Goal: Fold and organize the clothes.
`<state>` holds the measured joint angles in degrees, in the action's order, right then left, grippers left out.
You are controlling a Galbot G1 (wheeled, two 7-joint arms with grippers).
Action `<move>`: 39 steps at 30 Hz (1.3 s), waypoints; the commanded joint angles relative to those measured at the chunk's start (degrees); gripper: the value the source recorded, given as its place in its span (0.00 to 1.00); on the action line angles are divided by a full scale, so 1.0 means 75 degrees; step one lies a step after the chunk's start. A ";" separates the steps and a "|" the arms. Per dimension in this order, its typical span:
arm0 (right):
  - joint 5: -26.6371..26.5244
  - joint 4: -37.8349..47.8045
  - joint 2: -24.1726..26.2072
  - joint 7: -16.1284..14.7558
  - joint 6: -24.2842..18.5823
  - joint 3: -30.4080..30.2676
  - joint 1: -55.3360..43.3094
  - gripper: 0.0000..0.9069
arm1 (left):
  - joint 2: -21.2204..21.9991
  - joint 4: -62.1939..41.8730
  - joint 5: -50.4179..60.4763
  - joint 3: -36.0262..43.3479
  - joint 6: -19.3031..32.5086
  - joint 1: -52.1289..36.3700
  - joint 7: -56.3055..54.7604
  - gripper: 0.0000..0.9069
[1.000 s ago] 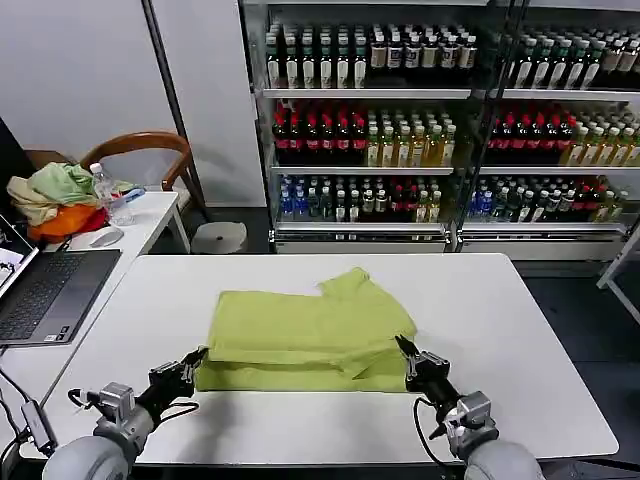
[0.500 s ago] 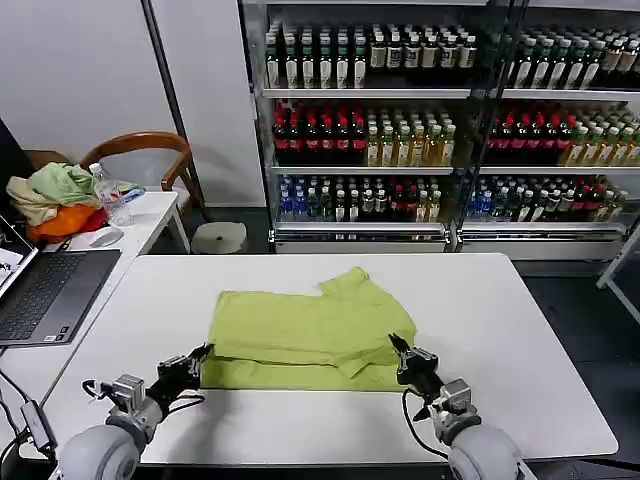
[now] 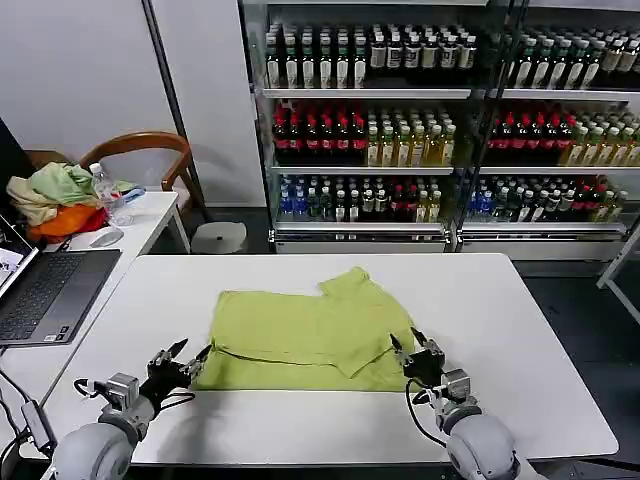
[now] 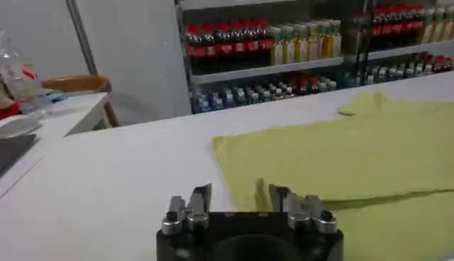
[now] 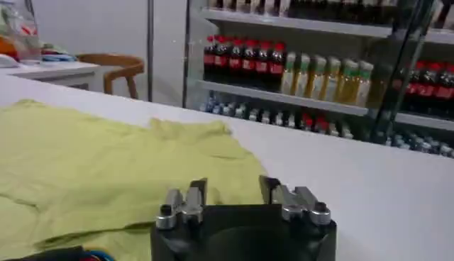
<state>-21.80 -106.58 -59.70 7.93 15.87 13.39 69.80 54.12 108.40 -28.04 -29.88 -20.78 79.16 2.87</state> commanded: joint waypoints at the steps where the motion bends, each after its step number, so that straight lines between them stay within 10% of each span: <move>1: -0.0266 -0.0902 0.0237 0.0186 0.0186 0.0170 0.0787 1.00 | 0.0128 0.1100 0.0074 0.0063 -0.0833 0.0750 -0.0515 1.00; 12: -0.0516 -0.0827 0.0233 0.0317 0.0819 0.0137 0.1217 1.00 | 0.0209 0.0901 0.0081 0.0077 -0.1636 0.0744 -0.1110 1.00; 14: -0.0569 -0.0834 0.0212 0.0342 0.0827 0.0115 0.1214 0.36 | 0.0222 0.0891 0.0085 0.0074 -0.1636 0.0749 -0.1124 0.91; 15: -0.0605 -0.0840 0.0201 0.0366 0.0828 0.0109 0.1211 0.00 | 0.0228 0.0882 0.0091 0.0082 -0.1635 0.0750 -0.1134 0.26; 16: -0.0695 -0.0837 0.0187 0.0418 0.0827 0.0097 0.1196 0.00 | 0.0233 0.0863 0.0094 0.0083 -0.1635 0.0752 -0.1091 0.04; 39: -0.0656 -0.1440 0.0339 0.0436 0.0698 0.0268 0.1893 0.00 | 0.0228 0.1641 0.0333 -0.0004 -0.1418 0.1611 -0.0925 0.04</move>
<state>-26.83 -113.63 -58.00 10.97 21.12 14.77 80.17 56.13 114.60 -27.33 -28.67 -31.63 85.11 -3.73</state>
